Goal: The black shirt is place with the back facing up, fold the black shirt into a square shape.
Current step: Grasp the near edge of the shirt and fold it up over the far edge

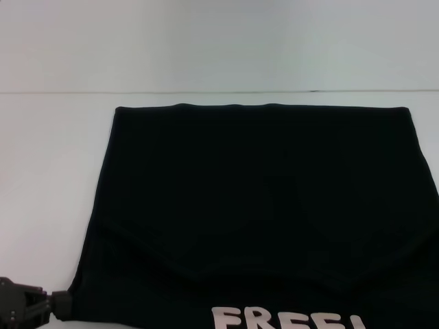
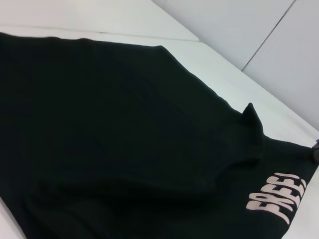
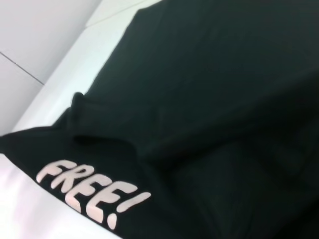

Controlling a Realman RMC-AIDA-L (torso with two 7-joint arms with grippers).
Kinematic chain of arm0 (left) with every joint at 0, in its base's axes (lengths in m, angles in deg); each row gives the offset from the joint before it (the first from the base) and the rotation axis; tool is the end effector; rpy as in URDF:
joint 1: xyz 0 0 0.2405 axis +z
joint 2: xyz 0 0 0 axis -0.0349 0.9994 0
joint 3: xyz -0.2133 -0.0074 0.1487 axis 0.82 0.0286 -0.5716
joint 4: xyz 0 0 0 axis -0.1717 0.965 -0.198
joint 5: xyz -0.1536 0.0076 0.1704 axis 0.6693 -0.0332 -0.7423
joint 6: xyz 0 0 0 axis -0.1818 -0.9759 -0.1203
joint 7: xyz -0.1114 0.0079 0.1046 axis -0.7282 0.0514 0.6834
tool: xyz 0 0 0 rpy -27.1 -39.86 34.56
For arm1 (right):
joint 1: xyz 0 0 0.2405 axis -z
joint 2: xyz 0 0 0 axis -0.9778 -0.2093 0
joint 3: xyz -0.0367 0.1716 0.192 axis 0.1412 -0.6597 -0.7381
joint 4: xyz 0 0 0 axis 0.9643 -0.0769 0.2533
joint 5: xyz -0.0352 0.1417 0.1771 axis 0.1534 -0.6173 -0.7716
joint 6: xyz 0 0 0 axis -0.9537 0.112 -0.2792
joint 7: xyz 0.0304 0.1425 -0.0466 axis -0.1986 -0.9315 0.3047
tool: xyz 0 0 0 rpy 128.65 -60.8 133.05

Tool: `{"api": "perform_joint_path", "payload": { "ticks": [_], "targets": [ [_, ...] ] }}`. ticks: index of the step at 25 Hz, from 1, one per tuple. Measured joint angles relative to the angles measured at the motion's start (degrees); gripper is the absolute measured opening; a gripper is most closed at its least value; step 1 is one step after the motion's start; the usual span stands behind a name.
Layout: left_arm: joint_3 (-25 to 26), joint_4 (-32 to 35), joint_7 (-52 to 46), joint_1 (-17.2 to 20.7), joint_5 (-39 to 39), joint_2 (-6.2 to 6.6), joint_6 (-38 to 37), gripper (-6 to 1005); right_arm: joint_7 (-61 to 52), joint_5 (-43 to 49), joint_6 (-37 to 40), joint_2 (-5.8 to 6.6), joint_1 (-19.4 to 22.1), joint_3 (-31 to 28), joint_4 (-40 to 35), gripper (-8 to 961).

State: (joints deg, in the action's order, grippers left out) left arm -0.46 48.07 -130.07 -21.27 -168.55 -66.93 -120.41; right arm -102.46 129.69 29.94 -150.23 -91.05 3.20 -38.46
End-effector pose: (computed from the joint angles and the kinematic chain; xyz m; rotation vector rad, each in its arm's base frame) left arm -0.3447 0.2341 0.0689 -2.6483 -1.1475 -0.4802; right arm 0.4136 0.2135 0.0765 -2.4612 1.5016 0.4734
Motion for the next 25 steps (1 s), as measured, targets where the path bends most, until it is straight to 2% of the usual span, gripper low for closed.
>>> {"api": "perform_joint_path", "payload": {
  "ticks": [4,8,9,10,11,13,16,19,25],
  "targets": [
    [0.24,-0.15,-0.82,-1.31,0.37,0.22,0.66,26,-0.02,-0.20,0.81,0.09,-2.03,-3.45,-1.23,45],
    [0.39,-2.76,-2.68,-5.80,0.45,1.56,5.60,27,-0.36,-0.22,0.21,0.14,-6.27,-6.83,-1.70,45],
    [0.39,-2.76,-2.68,-5.80,0.45,1.56,5.60,27,-0.49,-0.20,-0.48,0.14,-7.46,-7.38,-1.70,45],
    [0.39,-4.14,-3.04,-7.23,0.46,2.13,7.71,27,-0.60,-0.20,-1.16,0.14,-8.42,-7.85,-1.69,45],
    [0.18,-7.63,-3.44,-10.61,0.43,3.44,12.30,27,-0.82,-0.19,-2.27,0.11,-9.55,-8.34,-1.67,45],
    [-0.11,-10.68,-3.75,-13.56,0.24,4.45,16.72,27,-1.27,-0.21,-4.41,-0.02,-11.36,-9.26,-1.48,45],
    [-0.78,-13.77,-4.36,-17.12,0.08,5.54,22.90,28,-2.49,-0.25,-8.48,-0.30,-13.78,-10.59,-1.01,45],
    [-2.97,-16.31,-5.08,-19.95,0.09,6.06,30.19,28,-4.57,-0.29,-14.56,-0.90,-16.19,-11.02,-0.36,45],
    [-9.60,-20.02,-5.94,-23.58,0.06,5.79,45.49,29,-5.07,-0.26,-30.84,-1.17,-21.94,-10.39,6.81,46]
  ]
}}
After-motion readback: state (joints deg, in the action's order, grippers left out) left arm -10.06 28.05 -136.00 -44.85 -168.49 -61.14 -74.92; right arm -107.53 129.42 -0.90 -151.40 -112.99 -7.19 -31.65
